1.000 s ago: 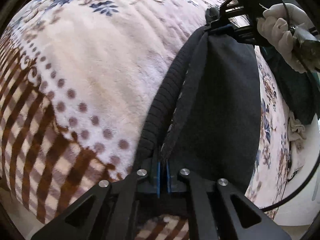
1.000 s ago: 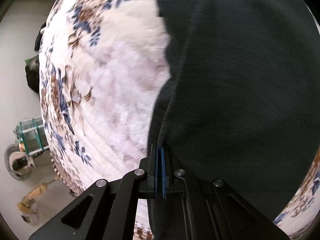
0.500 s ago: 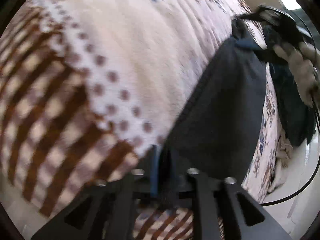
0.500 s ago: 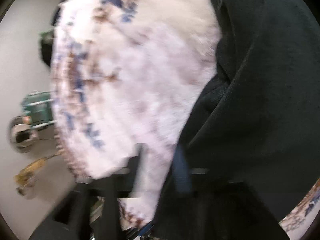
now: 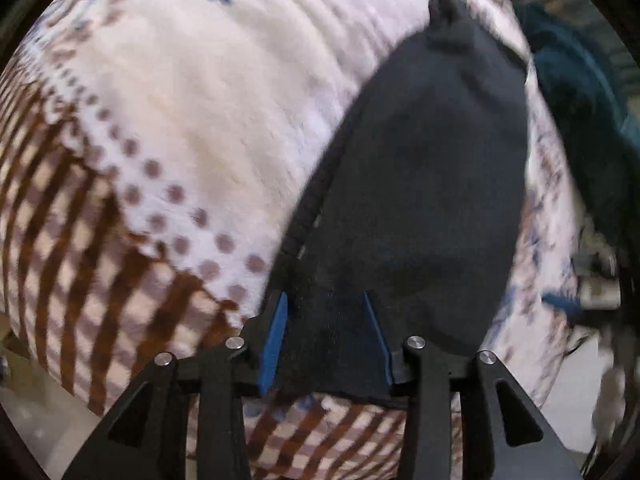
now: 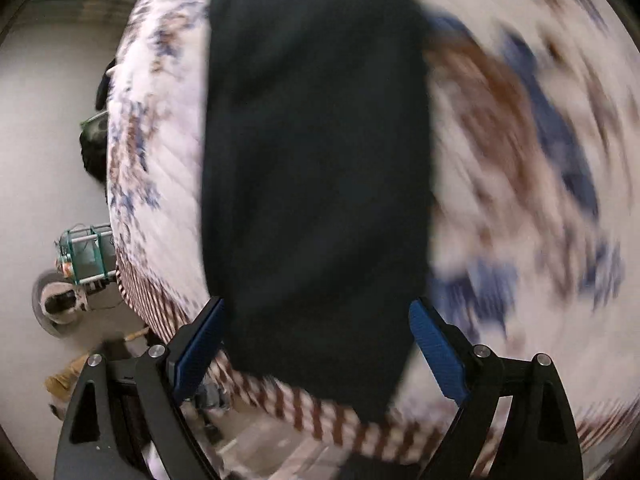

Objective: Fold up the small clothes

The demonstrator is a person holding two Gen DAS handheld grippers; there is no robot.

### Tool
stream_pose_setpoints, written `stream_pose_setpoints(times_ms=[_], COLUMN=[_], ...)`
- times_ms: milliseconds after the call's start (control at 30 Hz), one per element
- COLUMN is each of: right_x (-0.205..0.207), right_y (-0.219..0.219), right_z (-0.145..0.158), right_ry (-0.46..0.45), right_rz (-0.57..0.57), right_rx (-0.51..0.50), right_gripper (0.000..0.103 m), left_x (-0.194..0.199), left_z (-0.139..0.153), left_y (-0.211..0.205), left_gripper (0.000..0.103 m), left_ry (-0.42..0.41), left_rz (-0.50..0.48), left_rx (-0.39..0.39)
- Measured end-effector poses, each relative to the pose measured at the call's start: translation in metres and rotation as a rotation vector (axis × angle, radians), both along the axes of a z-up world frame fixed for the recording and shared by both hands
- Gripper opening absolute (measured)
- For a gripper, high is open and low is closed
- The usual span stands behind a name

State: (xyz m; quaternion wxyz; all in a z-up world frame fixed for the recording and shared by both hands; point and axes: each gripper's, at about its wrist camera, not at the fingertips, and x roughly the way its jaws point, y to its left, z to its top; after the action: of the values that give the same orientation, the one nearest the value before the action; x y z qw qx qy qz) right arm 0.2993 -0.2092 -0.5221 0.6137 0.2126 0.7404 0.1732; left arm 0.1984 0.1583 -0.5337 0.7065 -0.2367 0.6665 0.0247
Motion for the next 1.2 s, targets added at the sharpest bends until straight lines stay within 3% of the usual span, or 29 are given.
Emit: stream_pose_setpoints(times_ms=[133, 200, 233, 267, 333, 367, 400, 567, 600, 667, 700, 733, 767, 833, 900, 1067, 1200], right_x=[-0.06, -0.079, -0.087, -0.094, -0.106, -0.112, -0.12, -0.124, -0.116, -0.097, -0.082, -0.067, -0.051, -0.017, 0.016, 0.132, 0.231], right_y=[-0.023, -0.02, -0.015, -0.011, -0.004, -0.004, -0.006, -0.016, -0.018, -0.018, -0.022, -0.026, -0.03, -0.041, -0.055, -0.094, -0.109], right_z=[-0.049, -0.068, -0.076, -0.081, -0.088, -0.089, -0.093, -0.081, -0.07, -0.047, -0.031, -0.021, -0.011, 0.002, 0.002, -0.013, -0.018], right_ry=[0.123, 0.153, 0.156, 0.156, 0.134, 0.125, 0.13, 0.178, 0.18, 0.135, 0.086, 0.051, 0.01, -0.048, -0.068, -0.147, -0.219], right_rz=[-0.063, -0.098, -0.107, -0.119, -0.145, -0.159, -0.174, -0.169, -0.162, -0.152, -0.152, -0.154, -0.167, -0.208, -0.262, -0.43, -0.499], right_rx=[0.043, 0.089, 0.11, 0.114, 0.095, 0.07, 0.052, -0.014, -0.036, -0.06, -0.082, -0.105, -0.111, -0.104, -0.123, -0.027, 0.024], right_gripper=[0.093, 0.092, 0.082, 0.072, 0.019, 0.011, 0.01, 0.011, 0.011, 0.015, 0.032, 0.055, 0.064, 0.068, 0.068, 0.068, 0.068], left_x=[0.001, -0.003, -0.006, -0.01, -0.015, -0.016, -0.015, 0.03, 0.044, 0.088, 0.107, 0.141, 0.17, 0.229, 0.28, 0.401, 0.456], left_z=[-0.016, -0.017, -0.018, -0.019, -0.019, -0.02, -0.019, 0.013, 0.023, 0.05, 0.058, 0.069, 0.074, 0.08, 0.079, 0.048, 0.009], left_y=[-0.01, -0.01, -0.012, -0.009, -0.001, 0.006, 0.01, 0.015, 0.015, 0.019, 0.021, 0.021, 0.017, 0.002, -0.01, -0.043, -0.057], left_gripper=[0.036, 0.025, 0.006, 0.006, 0.006, 0.006, 0.007, 0.01, 0.014, 0.032, 0.036, 0.041, 0.041, 0.041, 0.041, 0.041, 0.041], left_ry=[-0.01, -0.044, -0.044, -0.05, -0.045, -0.03, -0.022, 0.033, 0.02, -0.051, -0.079, -0.119, -0.145, -0.182, -0.205, -0.195, -0.147], left_rz=[-0.079, -0.108, -0.137, -0.163, -0.162, -0.166, -0.172, -0.281, -0.28, -0.254, -0.235, -0.211, -0.207, -0.22, -0.239, -0.326, -0.335], left_rx=[0.037, 0.045, 0.081, 0.078, 0.037, 0.007, -0.01, 0.017, 0.032, 0.018, -0.012, -0.057, -0.081, -0.085, -0.087, -0.063, -0.063])
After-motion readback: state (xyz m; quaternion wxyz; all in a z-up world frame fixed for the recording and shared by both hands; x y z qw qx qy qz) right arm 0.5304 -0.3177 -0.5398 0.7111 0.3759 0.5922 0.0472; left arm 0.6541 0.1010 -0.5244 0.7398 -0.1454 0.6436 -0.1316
